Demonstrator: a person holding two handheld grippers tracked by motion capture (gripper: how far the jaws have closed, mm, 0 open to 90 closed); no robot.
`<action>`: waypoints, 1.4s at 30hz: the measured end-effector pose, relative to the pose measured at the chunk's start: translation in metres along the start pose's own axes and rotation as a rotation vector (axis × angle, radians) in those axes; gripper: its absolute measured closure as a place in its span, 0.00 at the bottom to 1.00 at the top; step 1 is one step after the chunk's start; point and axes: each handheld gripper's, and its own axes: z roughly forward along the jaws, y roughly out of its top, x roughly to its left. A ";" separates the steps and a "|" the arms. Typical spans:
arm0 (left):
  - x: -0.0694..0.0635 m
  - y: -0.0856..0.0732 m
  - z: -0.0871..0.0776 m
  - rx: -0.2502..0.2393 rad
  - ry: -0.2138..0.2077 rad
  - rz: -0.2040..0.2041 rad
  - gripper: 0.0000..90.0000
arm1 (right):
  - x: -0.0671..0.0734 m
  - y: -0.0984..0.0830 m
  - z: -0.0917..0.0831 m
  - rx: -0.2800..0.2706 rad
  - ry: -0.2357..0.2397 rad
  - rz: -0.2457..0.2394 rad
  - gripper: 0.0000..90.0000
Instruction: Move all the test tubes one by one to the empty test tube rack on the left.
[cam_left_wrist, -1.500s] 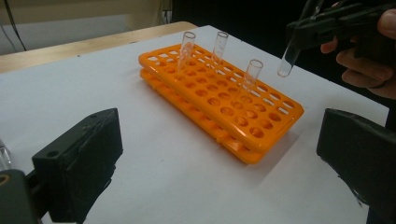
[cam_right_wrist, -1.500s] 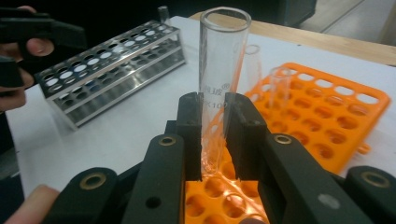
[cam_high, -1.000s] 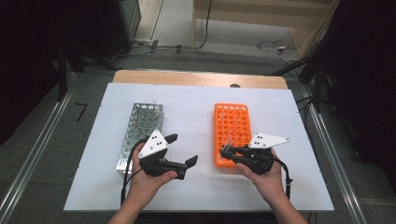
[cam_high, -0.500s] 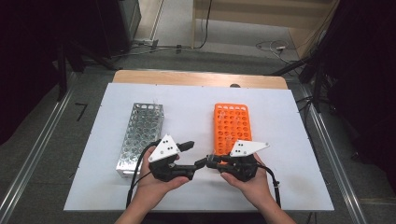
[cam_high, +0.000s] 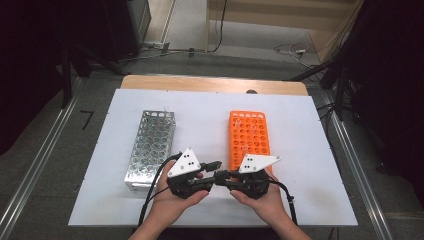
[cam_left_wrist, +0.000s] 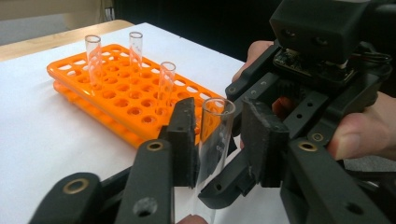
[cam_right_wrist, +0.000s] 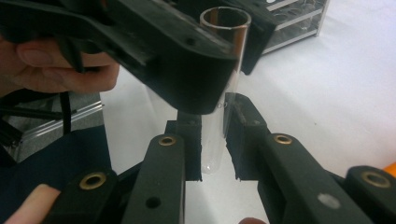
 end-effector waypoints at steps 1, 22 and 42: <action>0.000 0.000 0.000 0.001 -0.001 0.001 0.78 | 0.000 0.000 0.000 -0.002 0.002 -0.004 0.82; 0.005 0.004 -0.005 -0.016 0.038 0.003 0.85 | -0.002 0.001 -0.004 -0.037 -0.002 0.006 0.69; 0.044 0.022 -0.030 -0.052 0.170 -0.009 0.85 | -0.031 -0.029 -0.062 -0.124 -0.123 0.070 0.30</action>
